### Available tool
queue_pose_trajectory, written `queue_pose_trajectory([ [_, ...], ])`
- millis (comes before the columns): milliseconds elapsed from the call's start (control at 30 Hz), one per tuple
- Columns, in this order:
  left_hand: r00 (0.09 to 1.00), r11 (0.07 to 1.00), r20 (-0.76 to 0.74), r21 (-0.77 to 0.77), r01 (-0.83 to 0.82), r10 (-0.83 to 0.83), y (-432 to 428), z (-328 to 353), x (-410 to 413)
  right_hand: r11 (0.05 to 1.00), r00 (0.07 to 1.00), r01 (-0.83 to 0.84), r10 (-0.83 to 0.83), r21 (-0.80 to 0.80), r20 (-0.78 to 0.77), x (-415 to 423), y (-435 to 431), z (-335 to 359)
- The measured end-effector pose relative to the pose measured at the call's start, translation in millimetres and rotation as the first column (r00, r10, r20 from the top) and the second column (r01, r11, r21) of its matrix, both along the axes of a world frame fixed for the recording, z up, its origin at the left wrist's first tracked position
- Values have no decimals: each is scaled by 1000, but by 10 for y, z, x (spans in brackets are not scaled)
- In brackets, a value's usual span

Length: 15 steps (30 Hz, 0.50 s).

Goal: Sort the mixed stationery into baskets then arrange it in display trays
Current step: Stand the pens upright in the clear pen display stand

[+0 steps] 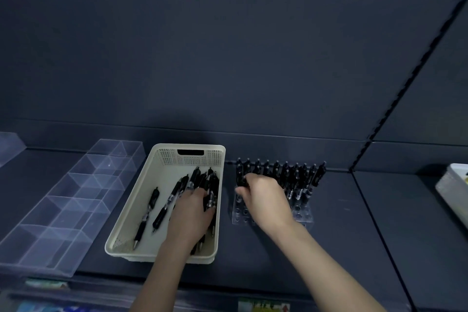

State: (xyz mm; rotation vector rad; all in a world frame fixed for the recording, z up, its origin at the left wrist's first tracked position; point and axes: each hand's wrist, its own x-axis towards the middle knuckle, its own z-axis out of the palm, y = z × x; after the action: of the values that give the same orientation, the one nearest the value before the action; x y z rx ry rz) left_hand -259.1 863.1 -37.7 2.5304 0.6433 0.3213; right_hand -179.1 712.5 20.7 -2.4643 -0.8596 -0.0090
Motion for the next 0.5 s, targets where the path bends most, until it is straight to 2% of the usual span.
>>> queue_pose_trajectory([
  [300, 1000, 1000, -1, -11, 15, -15, 9, -14, -24, 995, 996, -47, 53, -93, 73, 18, 45, 31],
  [500, 1000, 999, -19, -31, 14, -14, 14, 5, -24, 1000, 997, -25, 24, -10, -71, 21, -82, -46],
])
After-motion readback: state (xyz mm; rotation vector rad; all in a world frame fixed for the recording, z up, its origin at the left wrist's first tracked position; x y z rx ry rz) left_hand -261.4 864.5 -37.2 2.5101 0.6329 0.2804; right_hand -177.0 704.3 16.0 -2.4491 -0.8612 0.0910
